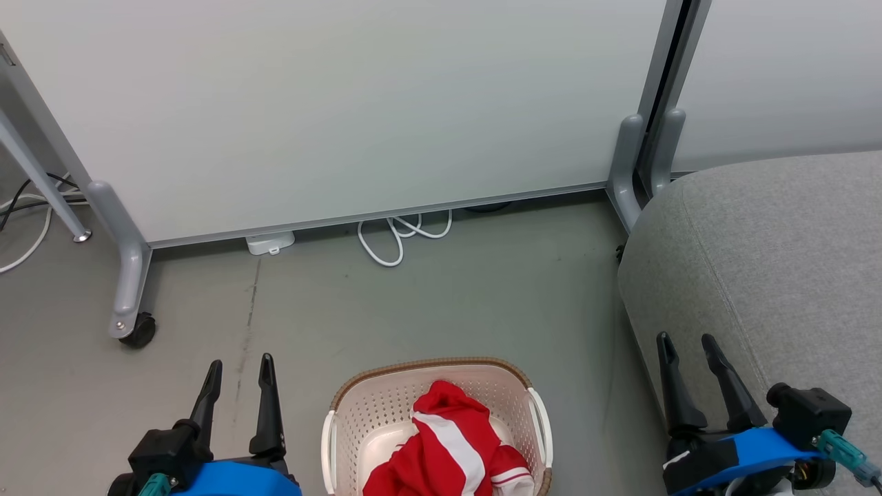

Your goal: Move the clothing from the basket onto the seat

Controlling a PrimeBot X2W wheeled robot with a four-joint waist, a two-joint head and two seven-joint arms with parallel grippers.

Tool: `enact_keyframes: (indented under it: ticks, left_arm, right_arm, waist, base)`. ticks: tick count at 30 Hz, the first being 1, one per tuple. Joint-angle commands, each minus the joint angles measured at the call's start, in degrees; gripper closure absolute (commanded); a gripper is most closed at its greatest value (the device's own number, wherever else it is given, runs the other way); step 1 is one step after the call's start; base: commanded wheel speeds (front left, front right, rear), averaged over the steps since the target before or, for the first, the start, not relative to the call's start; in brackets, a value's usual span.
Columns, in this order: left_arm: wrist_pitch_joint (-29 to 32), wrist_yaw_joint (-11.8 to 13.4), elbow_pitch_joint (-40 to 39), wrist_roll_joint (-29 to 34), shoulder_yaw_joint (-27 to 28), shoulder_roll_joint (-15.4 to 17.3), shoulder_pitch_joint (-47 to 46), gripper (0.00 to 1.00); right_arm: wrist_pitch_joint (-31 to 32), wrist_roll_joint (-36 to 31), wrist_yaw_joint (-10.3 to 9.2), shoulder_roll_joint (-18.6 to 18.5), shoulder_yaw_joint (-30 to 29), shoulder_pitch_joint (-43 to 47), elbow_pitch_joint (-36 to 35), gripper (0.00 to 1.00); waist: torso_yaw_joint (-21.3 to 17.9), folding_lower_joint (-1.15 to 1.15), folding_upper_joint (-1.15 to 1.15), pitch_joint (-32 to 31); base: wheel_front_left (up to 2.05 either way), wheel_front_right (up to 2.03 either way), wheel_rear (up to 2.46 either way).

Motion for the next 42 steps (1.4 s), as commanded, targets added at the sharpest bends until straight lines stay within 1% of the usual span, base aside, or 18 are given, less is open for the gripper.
enact_keyframes:
  ticks: [1, 20, 29, 42]
  left_arm:
    - [-0.6, 0.0, 0.0, 1.3, -0.2, 0.1, 0.5, 0.00]
    - [-2.5, 0.2, 0.8, 6.6, -0.8, 0.0, 0.8, 0.00]
    - [-2.5, -0.3, 1.3, 4.5, -0.5, 0.0, 0.9, 0.00]
    - [-2.5, -0.3, 1.5, 4.0, -0.8, -0.1, 0.9, 0.00]
  right_arm:
    - [-0.5, -1.2, 0.12, -0.4, 0.2, 0.5, -0.3, 0.00]
    - [-1.5, -7.7, 0.13, -0.4, 0.8, 0.9, 0.0, 0.00]
    - [-0.9, -8.2, 0.14, -0.4, 0.4, 1.1, 0.0, 0.00]
    - [-0.6, -8.0, 0.13, -0.4, 0.7, 1.0, -0.7, 0.00]
  waist:
    - [-0.1, 0.00, 0.00, 0.0]
    - [-0.5, 0.00, 0.00, -0.1]
    - [-0.4, 0.00, 0.00, -0.2]
    - [-1.2, 0.00, 0.00, 0.5]
  base:
    - [0.00, 0.00, 0.00]
    - [0.00, 0.00, 0.00]
    - [0.00, 0.00, 0.00]
    - [0.00, 0.00, 0.00]
